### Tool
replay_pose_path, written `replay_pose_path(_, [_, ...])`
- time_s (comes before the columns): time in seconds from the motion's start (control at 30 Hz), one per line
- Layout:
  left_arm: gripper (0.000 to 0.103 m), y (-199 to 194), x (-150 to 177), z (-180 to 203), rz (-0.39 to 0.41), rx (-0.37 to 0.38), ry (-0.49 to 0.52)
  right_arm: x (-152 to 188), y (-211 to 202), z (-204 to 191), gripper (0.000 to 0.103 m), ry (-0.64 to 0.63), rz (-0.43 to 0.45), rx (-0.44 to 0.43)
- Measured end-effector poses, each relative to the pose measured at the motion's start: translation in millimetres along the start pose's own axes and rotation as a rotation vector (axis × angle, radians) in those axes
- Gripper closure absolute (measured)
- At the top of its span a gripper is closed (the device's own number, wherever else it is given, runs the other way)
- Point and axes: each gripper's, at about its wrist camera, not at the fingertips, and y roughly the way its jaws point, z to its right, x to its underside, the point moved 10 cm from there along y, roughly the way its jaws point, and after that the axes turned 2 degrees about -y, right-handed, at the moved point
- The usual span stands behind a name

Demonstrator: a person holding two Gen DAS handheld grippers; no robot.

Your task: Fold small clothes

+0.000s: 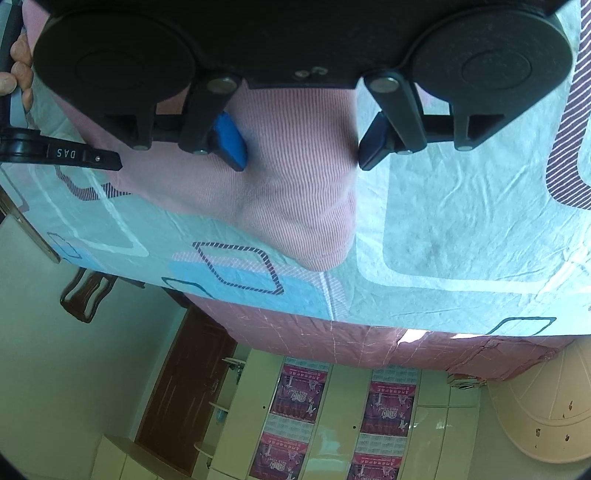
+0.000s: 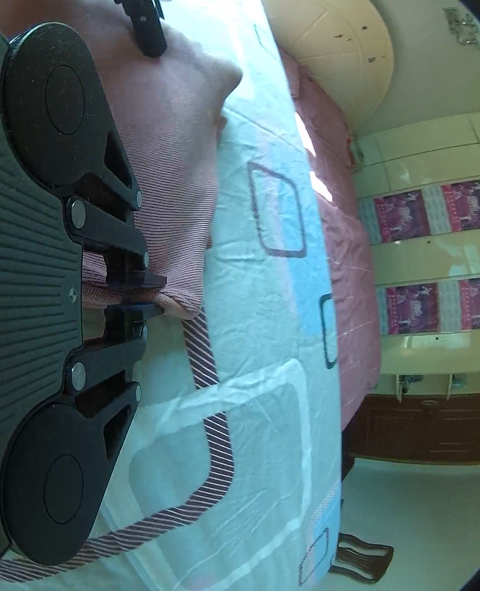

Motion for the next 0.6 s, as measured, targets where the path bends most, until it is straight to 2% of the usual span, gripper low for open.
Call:
replay_pose_path(0.07, [0.037, -4, -2, 0, 0.002, -0.004, -0.004, -6, -9, 2, 0.096, 0.012, 0.019, -0.006])
replay_pose_path(0.17, [0.039, -11, -11, 7, 0.047, -0.003, 0.024, -20, -33, 4, 0.093, 0.093, 0.088, -0.045])
replay_pose_path(0.23, [0.039, -2, -13, 11, 0.035, -0.012, 0.029, -26, -37, -8, 0.09, 0.068, 0.105, -0.062])
replay_pose_path(0.3, [0.038, 11, -17, 12, 0.017, -0.018, 0.015, -28, -29, -23, 0.087, 0.035, 0.09, -0.083])
replay_pose_path(0.33, [0.037, 17, -17, 9, 0.002, -0.028, 0.002, -27, -22, -27, 0.082, 0.022, 0.075, -0.083])
replay_pose_path(0.37, [0.037, 23, -16, 6, -0.015, -0.037, -0.02, -24, -13, -28, 0.078, 0.009, 0.057, -0.065])
replay_pose_path(0.43, [0.034, 27, -14, 0, -0.029, -0.047, -0.052, -14, 5, -20, 0.077, 0.001, 0.012, 0.002])
replay_pose_path(0.5, [0.032, 30, -10, -4, -0.048, -0.047, -0.074, -9, 13, -10, 0.068, 0.029, 0.008, 0.013])
replay_pose_path(0.53, [0.032, 29, -10, -6, -0.044, -0.049, -0.083, -8, 13, -7, 0.057, 0.036, 0.005, 0.032])
replay_pose_path(0.6, [0.033, 17, -13, -3, -0.016, -0.066, -0.057, -9, 9, -3, 0.056, 0.052, 0.001, 0.032])
